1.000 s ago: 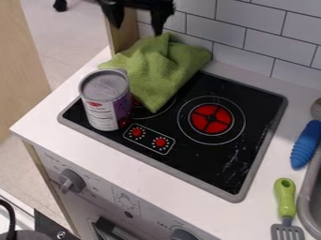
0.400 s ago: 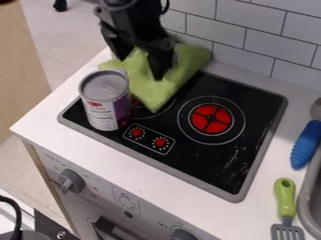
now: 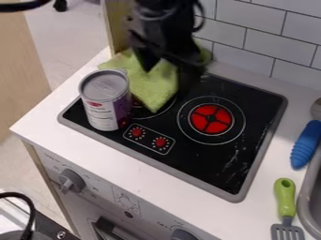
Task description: Move the green cloth to the right burner
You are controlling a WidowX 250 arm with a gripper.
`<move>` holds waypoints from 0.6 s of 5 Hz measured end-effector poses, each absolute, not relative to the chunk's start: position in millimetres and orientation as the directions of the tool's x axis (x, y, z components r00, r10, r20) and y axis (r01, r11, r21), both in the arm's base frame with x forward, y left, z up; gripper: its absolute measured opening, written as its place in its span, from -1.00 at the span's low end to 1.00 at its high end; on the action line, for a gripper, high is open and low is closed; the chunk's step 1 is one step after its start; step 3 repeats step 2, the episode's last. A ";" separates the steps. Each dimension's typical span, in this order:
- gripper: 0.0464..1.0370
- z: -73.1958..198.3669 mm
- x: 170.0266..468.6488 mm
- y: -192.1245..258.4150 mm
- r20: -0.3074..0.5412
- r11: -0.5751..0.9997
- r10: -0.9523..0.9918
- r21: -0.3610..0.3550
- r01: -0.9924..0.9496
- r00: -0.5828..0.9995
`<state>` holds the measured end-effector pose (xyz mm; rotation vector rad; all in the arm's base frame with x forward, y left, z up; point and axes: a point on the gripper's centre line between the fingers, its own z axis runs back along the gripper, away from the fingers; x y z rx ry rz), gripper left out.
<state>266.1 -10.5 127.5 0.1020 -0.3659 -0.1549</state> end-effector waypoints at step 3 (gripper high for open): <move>0.92 117.8 291.7 -62.5 0.295 0.992 -0.086 0.110 0.056 0.952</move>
